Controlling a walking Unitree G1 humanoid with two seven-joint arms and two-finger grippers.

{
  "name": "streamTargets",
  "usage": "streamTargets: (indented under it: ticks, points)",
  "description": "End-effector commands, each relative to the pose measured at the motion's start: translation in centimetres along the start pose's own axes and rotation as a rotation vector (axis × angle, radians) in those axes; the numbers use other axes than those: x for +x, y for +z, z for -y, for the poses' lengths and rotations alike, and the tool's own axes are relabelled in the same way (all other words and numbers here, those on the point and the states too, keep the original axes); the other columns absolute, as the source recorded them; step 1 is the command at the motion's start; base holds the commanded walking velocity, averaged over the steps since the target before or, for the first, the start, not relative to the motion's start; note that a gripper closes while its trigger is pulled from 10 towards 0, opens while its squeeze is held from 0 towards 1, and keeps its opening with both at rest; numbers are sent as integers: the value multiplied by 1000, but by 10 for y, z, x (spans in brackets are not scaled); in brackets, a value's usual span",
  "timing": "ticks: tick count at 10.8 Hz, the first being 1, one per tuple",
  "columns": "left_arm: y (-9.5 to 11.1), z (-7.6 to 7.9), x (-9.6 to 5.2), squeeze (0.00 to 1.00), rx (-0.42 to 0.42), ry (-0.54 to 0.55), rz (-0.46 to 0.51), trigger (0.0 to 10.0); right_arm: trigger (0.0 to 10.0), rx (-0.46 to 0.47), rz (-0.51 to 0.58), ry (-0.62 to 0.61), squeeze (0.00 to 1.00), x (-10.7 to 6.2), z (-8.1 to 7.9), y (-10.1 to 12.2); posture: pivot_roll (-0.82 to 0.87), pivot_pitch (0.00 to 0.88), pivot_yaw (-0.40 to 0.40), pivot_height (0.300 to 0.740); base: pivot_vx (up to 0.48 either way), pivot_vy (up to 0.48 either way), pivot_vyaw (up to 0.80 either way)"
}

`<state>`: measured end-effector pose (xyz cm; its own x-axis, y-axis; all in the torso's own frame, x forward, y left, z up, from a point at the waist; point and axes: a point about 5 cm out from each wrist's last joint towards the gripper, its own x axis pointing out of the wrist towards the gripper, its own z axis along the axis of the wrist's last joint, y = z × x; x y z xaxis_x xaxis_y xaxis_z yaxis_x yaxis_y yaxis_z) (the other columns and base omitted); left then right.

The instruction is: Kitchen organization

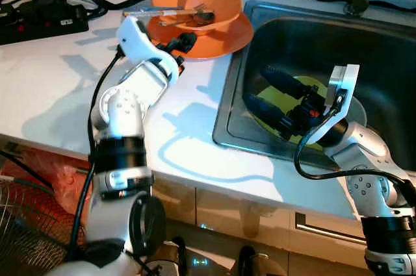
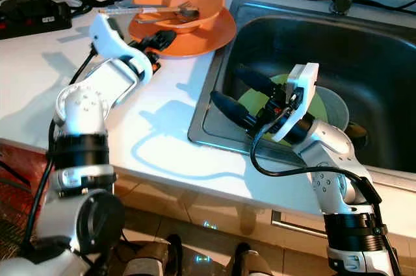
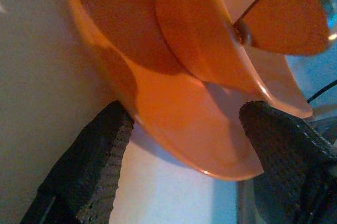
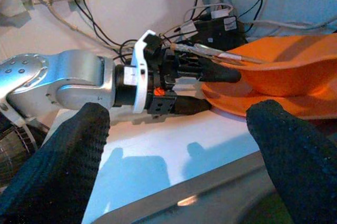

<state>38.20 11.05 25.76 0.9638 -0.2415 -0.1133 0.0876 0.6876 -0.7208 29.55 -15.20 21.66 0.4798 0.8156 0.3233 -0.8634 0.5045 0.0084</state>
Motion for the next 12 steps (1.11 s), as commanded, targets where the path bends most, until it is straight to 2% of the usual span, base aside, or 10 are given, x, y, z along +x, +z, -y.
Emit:
streamTargets:
  ticks: [1, 6, 7, 8, 11, 12]
  points:
    - [-22, -15, 6, 0, -8, 58, -103, 10000, 10000, -16, -6, 27, 0, 1, -2, 5, 93, 259, -3, 740, 0, 0, 0]
    - [-21, -12, 19, 0, -5, 44, -109, 10000, 10000, -17, -12, 30, 0, 1, -3, 5, 78, 248, 0, 740, 0, 0, 0]
    - [-20, -12, 20, 0, -2, 43, -106, 706, 10000, -18, -11, 31, 0, 1, -3, 6, 78, 248, 0, 740, 0, 0, 0]
    - [-19, -13, 21, 0, -3, 41, -101, 0, 10000, -18, -10, 32, 0, 2, -3, 6, 78, 248, 0, 740, 0, 0, 0]
    - [-19, -12, 23, 0, -6, 35, -97, 0, 10000, -20, -9, 29, 0, 2, -2, 6, 81, 246, -2, 740, 0, 0, 0]
    - [-18, -13, 23, 0, 1, 41, -97, 7529, 10000, -19, -10, 29, 0, 2, -3, 6, 82, 249, -2, 740, 0, 0, 0]
